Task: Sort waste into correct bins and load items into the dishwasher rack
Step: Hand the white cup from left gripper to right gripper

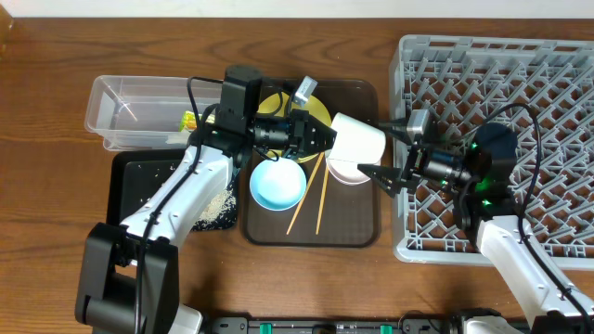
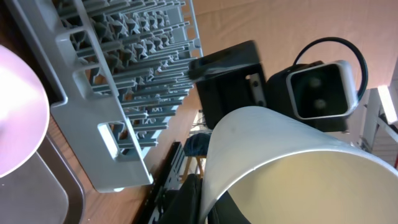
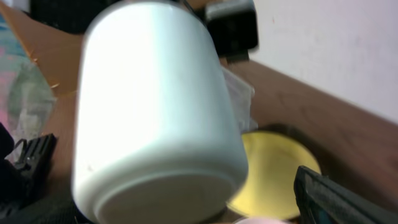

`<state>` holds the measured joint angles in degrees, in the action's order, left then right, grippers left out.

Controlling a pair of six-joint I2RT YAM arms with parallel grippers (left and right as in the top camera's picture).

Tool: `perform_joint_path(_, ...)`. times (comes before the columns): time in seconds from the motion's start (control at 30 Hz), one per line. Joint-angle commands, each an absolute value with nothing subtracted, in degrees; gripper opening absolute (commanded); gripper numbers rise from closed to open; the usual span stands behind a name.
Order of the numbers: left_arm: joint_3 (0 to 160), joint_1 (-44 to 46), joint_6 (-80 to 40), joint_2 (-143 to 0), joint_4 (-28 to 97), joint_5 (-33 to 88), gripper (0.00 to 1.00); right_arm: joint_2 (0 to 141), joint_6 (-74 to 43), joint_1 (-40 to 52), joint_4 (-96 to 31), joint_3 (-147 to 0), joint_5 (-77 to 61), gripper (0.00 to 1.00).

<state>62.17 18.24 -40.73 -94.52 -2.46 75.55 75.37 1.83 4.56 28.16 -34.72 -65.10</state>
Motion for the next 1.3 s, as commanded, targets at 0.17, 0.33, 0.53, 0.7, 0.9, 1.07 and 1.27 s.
perform_joint_path(0.17, 62.1, 18.3, -41.1, -94.9, -2.7, 77.4, 0.10, 75.4, -2.3, 5.3, 35.5, -35.5, -70.0, 0.90)
perform_joint_path(0.33, 62.1, 18.8, -41.5, -94.9, -2.7, 78.3, 0.09, 75.4, -2.3, 5.3, 35.4, -35.5, -71.0, 0.86)
perform_joint_path(0.53, 62.1, 19.3, -41.5, -94.9, -2.7, 79.2, 0.08, 75.4, -2.3, 6.1, 35.4, -35.5, -70.8, 0.85)
perform_joint_path(0.7, 62.1, 19.4, -41.5, -94.9, -2.7, 79.1, 0.08, 75.4, -2.3, 7.1, 36.6, -35.5, -70.7, 0.81)
perform_joint_path(0.9, 62.1, 19.4, -41.5, -94.9, -2.7, 79.1, 0.08, 75.4, -2.3, 7.3, 37.1, -35.5, -69.8, 0.76)
perform_joint_path(1.07, 62.1, 19.4, -41.5, -94.9, -2.7, 79.1, 0.08, 75.4, -2.3, 7.3, 37.1, -35.5, -68.8, 0.73)
perform_joint_path(1.27, 62.1, 19.4, -41.5, -94.9, -2.7, 79.1, 0.08, 75.4, -2.3, 7.3, 37.1, -35.5, -68.8, 0.67)
